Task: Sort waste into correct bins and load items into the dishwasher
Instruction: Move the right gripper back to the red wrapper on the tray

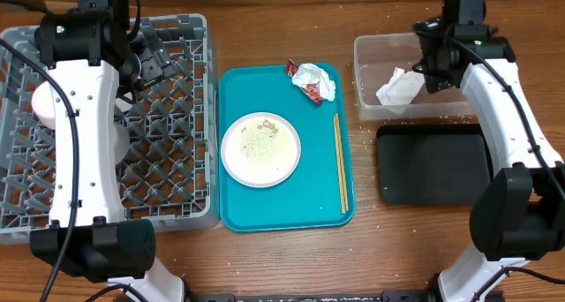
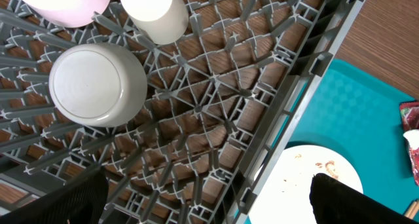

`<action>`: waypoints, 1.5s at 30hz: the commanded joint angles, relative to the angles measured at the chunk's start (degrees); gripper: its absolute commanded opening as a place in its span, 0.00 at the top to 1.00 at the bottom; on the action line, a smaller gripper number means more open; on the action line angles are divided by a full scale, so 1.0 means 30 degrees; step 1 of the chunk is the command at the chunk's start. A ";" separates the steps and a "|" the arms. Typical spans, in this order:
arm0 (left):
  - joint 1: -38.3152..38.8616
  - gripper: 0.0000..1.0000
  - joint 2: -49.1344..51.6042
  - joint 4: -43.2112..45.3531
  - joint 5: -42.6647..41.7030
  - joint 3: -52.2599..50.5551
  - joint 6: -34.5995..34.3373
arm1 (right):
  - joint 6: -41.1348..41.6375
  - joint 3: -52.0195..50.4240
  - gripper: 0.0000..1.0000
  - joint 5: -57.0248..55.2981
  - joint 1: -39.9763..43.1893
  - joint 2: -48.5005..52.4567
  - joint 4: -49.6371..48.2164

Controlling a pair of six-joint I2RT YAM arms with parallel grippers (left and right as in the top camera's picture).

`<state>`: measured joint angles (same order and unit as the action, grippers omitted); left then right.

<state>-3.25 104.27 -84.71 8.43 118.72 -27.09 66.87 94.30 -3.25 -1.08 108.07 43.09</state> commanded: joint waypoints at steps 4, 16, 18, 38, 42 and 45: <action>0.0087 0.00 0.0153 -0.0022 0.0197 -0.0022 -0.0262 | -1.1460 0.2076 0.02 0.5246 -0.2637 -0.0160 -0.2718; 0.0087 0.00 0.0153 -0.0022 0.0189 -0.0022 -0.0262 | -1.8404 0.2091 0.00 -0.4240 -0.8553 0.2688 -0.3344; 0.0087 0.00 0.0153 -0.0022 0.0189 -0.0022 -0.0262 | -1.8382 0.2091 0.00 -0.5486 -0.8874 0.3541 -0.3439; 0.0087 0.00 0.0153 -0.0022 0.0189 -0.0022 -0.0262 | -1.8812 0.2084 0.09 -0.4211 -0.8925 0.7257 -0.5632; 0.0087 0.00 0.0153 -0.0022 0.0189 -0.0022 -0.0262 | -1.8731 0.2091 0.32 -0.4481 -0.8903 0.7417 -0.5814; 0.0087 0.00 0.0153 -0.0022 0.0189 -0.0022 -0.0262 | -1.8731 0.2091 0.50 -0.4481 -0.8925 0.7417 -0.5952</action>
<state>-3.25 104.27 -84.71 8.40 118.72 -27.09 10.70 99.63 -15.81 -28.10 130.78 26.15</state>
